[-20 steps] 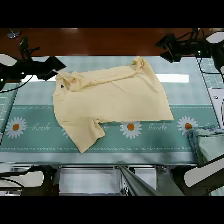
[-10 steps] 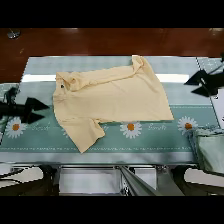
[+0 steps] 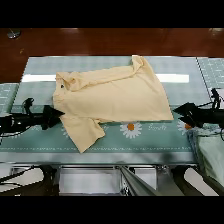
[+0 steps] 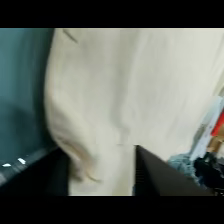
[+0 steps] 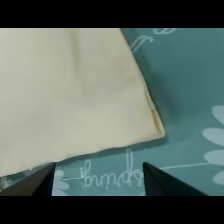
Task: Fold the shirts.
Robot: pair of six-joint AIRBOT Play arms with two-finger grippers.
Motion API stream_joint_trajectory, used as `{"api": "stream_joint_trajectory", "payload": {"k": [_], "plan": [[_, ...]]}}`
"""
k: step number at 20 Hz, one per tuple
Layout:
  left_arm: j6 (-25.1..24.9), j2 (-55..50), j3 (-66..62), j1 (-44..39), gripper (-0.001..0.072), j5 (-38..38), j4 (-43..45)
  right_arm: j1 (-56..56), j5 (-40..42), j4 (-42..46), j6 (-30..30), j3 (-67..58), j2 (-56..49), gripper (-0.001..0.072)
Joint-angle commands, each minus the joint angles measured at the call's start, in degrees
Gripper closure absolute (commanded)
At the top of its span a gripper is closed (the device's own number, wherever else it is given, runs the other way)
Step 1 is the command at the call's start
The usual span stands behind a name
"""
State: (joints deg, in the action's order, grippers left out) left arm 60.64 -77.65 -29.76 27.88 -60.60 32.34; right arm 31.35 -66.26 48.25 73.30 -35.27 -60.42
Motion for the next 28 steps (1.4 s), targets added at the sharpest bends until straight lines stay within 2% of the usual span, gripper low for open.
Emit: {"api": "stream_joint_trajectory", "payload": {"k": [1,3,4,9,12,13,14,15,16,19,23,24,25,26,28], "plan": [[-2.21,0.13,-0.79,-5.84,0.0685,0.83,-2.36,1.97,3.23,8.09,6.32,2.05,1.05,0.0096],[-4.72,0.13,-3.61,-6.12,0.0684,-4.09,-2.36,2.45,3.93,14.40,12.68,2.05,-0.11,0.0096],[-4.70,0.13,-4.68,-6.12,0.0684,-5.44,-2.36,2.14,3.76,13.25,13.22,2.05,-1.73,0.0096],[-4.44,0.13,-6.67,-6.12,0.0684,-6.12,-2.38,-4.76,7.50,-2.97,5.73,0.66,-12.33,0.0096],[-4.44,0.13,-6.67,-6.12,0.0684,-6.08,-2.38,-9.05,11.15,-4.96,6.64,-4.35,-17.75,0.0097],[-4.44,0.13,-6.67,-6.12,0.0684,-6.08,-2.38,-10.56,11.41,-4.90,7.28,-6.38,-19.30,0.0130],[-4.46,0.13,-6.73,-6.16,0.0684,-6.10,-2.38,-12.00,10.73,-4.74,7.06,-8.28,-20.70,0.0340],[-4.48,0.20,-6.86,-6.47,0.0685,-6.12,-2.36,-13.73,9.03,-4.63,5.14,-10.62,-22.18,0.0641],[-4.44,0.24,-7.54,-6.86,0.0685,-6.36,-2.38,-15.34,7.37,-4.35,3.82,-13.55,-23.32,0.0687],[-1.92,2.75,-17.68,-7.45,0.0685,-10.64,-2.43,-17.16,1.05,-2.19,4.46,-28.33,-23.04,0.0688],[3.45,10.71,-44.28,-7.43,0.0686,-7.74,-2.19,-17.29,-5.20,1.57,6.49,-59.25,-18.53,0.0689],[7.02,11.80,-51.21,-7.43,0.0687,-6.36,0.26,-17.29,-6.19,5.18,8.02,-66.36,-17.09,0.0688],[12.66,12.15,-58.86,-7.41,0.0686,-5.88,5.81,-17.29,-8.09,10.34,12.66,-71.87,-15.63,0.0688],[17.64,12.17,-66.16,-7.41,0.0686,-6.91,10.91,-17.29,-10.40,12.39,14.56,-75.84,-13.92,0.0688],[18.49,13.25,-78.01,-7.43,0.0686,-10.95,15.13,-17.29,-12.31,15.26,13.70,-79.78,-8.20,0.0688]]}}
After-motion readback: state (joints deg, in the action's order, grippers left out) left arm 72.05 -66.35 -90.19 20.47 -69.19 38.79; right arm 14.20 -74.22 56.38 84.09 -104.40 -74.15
